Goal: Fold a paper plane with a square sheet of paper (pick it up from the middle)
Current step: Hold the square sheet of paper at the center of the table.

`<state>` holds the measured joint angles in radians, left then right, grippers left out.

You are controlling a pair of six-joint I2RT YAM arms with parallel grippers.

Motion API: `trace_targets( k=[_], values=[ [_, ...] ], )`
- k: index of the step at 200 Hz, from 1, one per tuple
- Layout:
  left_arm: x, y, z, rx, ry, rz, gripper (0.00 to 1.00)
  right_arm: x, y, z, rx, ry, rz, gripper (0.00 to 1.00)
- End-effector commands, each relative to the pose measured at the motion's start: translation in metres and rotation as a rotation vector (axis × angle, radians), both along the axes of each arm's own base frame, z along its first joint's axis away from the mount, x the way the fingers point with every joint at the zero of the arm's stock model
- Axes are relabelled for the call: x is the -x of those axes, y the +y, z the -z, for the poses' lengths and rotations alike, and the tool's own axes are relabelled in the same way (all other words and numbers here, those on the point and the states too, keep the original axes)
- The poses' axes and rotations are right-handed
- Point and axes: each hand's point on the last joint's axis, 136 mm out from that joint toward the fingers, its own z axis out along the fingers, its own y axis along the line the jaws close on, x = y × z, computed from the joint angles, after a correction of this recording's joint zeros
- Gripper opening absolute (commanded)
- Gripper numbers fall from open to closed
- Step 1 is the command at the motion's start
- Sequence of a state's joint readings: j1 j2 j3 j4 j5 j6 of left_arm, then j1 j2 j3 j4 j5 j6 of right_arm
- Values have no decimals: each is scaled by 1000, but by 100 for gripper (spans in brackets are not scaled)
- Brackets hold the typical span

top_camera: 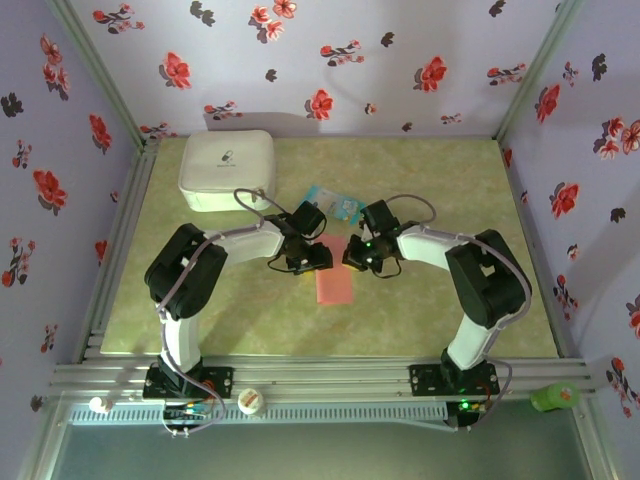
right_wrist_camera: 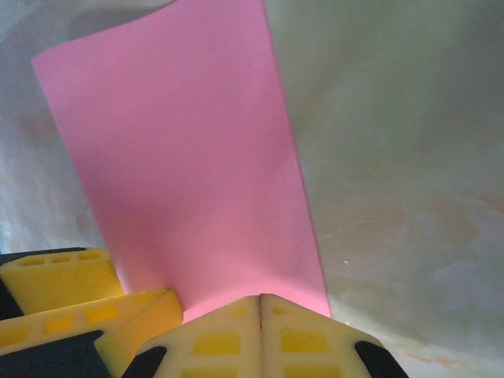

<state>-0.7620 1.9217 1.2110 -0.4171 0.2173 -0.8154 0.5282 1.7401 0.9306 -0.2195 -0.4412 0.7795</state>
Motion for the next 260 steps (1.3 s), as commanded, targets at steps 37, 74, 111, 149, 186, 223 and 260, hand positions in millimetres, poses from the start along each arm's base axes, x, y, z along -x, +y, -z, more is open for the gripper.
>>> trace_targets(
  k=[37, 74, 111, 149, 186, 223, 260],
  values=[
    [16, 21, 48, -134, 58, 16, 50, 10, 2, 16, 52, 39, -61, 1],
    [15, 19, 47, -129, 54, 14, 50, 25, -20, 39, 184, 81, -70, 1],
    [9, 13, 28, -92, 22, 7, 51, 33, -33, 51, 251, 105, -84, 1],
    [-11, 9, -31, 29, -97, -56, 55, 32, -33, 53, 259, 103, -92, 1],
    [-24, 20, -68, 154, -163, -132, 52, 29, -34, 51, 273, 97, -95, 0],
    [-24, -4, -82, 336, -146, -98, 31, 29, -33, 51, 272, 98, -91, 0],
    [-22, -17, -66, 422, -102, -105, 8, 28, -33, 50, 273, 96, -85, 0]
  ],
)
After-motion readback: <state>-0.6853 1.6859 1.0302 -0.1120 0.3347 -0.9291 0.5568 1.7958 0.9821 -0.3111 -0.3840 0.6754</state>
